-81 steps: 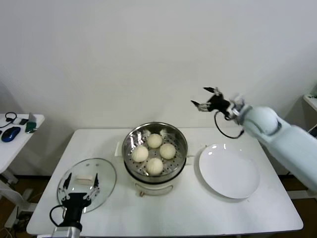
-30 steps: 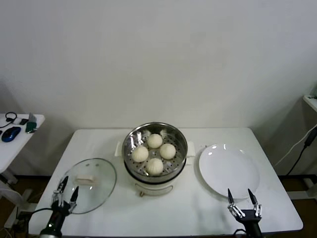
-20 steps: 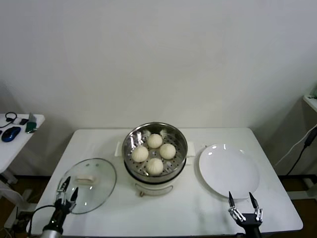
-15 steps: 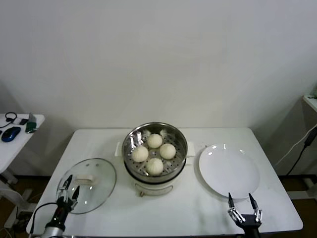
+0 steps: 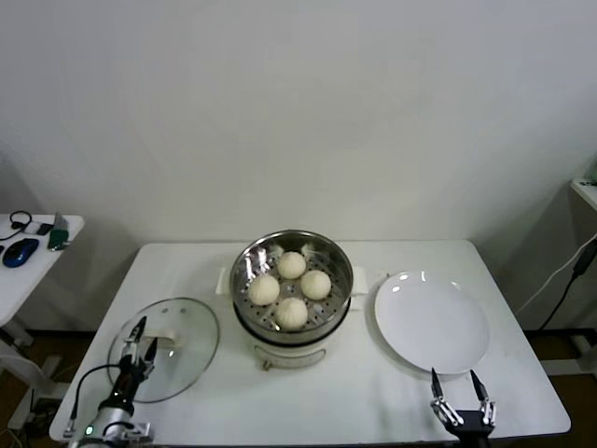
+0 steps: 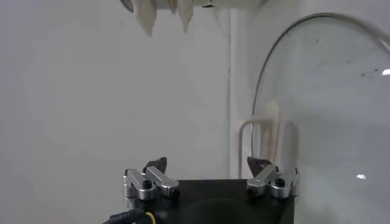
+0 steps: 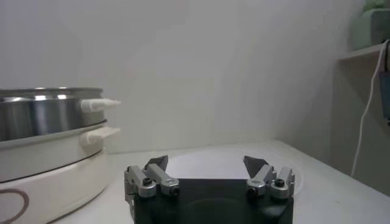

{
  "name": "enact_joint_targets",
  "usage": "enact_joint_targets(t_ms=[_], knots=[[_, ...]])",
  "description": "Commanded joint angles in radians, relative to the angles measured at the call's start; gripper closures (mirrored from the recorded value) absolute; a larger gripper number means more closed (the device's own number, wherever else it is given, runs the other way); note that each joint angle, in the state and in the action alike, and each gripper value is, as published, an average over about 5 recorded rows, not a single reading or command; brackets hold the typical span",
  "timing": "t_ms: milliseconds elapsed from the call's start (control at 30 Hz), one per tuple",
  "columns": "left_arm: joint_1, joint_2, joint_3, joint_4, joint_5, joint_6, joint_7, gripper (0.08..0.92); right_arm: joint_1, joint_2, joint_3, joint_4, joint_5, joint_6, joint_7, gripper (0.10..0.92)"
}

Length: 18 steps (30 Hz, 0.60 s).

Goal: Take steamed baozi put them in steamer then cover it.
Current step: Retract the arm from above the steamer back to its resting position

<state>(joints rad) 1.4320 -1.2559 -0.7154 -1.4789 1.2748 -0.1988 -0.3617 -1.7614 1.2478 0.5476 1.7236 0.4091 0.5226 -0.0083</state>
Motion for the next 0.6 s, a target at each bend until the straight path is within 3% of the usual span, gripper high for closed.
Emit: enact_joint_targets(t_ms=[33,267,600], knots=[[-0.062,0.002,0.009,0.066,0.024,0.012,-0.009,0.177,-0.001,0.011,0.0,0.0,-0.016,0.004,0.003,0.203],[-0.078,-0.007,0.003,0.122,0.059,0.015,-0.032,0.216,0.0,0.023,-0.005,0.002,-0.028,0.005,0.004,0.203],[-0.076,-0.023,0.003,0.151,0.092,0.032,-0.038,0.492,-0.001,0.03,-0.008,0.004,-0.038,0.009,0.006,0.203]])
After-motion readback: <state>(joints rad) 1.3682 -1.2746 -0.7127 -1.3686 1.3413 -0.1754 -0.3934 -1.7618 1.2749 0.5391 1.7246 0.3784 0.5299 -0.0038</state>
